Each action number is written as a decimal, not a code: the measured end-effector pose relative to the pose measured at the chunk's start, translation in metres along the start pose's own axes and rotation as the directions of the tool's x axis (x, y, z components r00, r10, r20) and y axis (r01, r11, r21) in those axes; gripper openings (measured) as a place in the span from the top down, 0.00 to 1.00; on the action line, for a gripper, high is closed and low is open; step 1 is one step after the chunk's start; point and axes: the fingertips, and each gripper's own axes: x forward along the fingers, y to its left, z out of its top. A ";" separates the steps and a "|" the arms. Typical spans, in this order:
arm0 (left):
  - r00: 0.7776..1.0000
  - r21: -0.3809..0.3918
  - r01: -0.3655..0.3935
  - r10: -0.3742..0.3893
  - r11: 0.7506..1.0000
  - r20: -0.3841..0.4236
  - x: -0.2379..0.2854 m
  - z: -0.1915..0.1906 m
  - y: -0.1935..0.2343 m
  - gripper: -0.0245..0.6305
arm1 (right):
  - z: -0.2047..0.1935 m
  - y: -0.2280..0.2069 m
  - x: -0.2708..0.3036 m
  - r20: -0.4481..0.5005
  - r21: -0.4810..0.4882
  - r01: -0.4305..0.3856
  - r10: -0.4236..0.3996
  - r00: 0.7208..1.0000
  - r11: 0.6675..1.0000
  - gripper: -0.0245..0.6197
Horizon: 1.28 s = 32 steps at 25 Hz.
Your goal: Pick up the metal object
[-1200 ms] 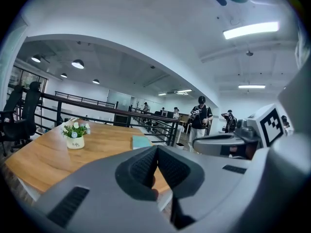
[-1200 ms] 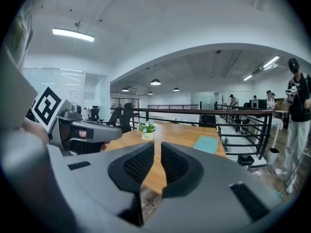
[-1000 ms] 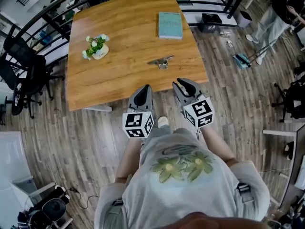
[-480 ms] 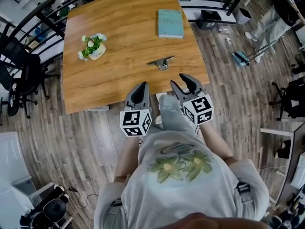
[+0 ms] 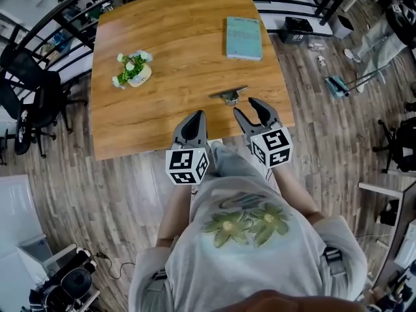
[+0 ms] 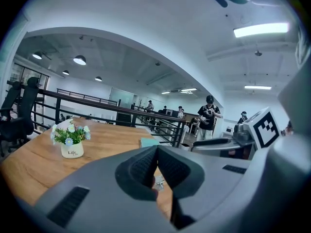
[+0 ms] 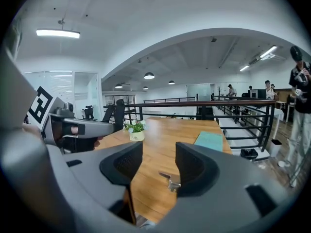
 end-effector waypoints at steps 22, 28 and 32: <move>0.994 -0.025 -0.002 0.000 1.000 -0.106 0.063 -0.013 0.046 0.94 | -0.030 -0.033 0.082 -0.129 0.088 0.015 -0.004 0.992 0.996 0.61; 0.991 -0.031 -0.001 -0.003 1.000 -0.133 0.073 -0.018 0.056 0.94 | -0.040 -0.038 0.096 -0.167 0.103 0.030 -0.012 0.986 0.994 0.59; 0.988 -0.038 -0.004 -0.002 0.999 -0.153 0.080 -0.023 0.062 0.94 | -0.053 -0.042 0.105 -0.206 0.115 0.047 -0.023 0.978 0.992 0.58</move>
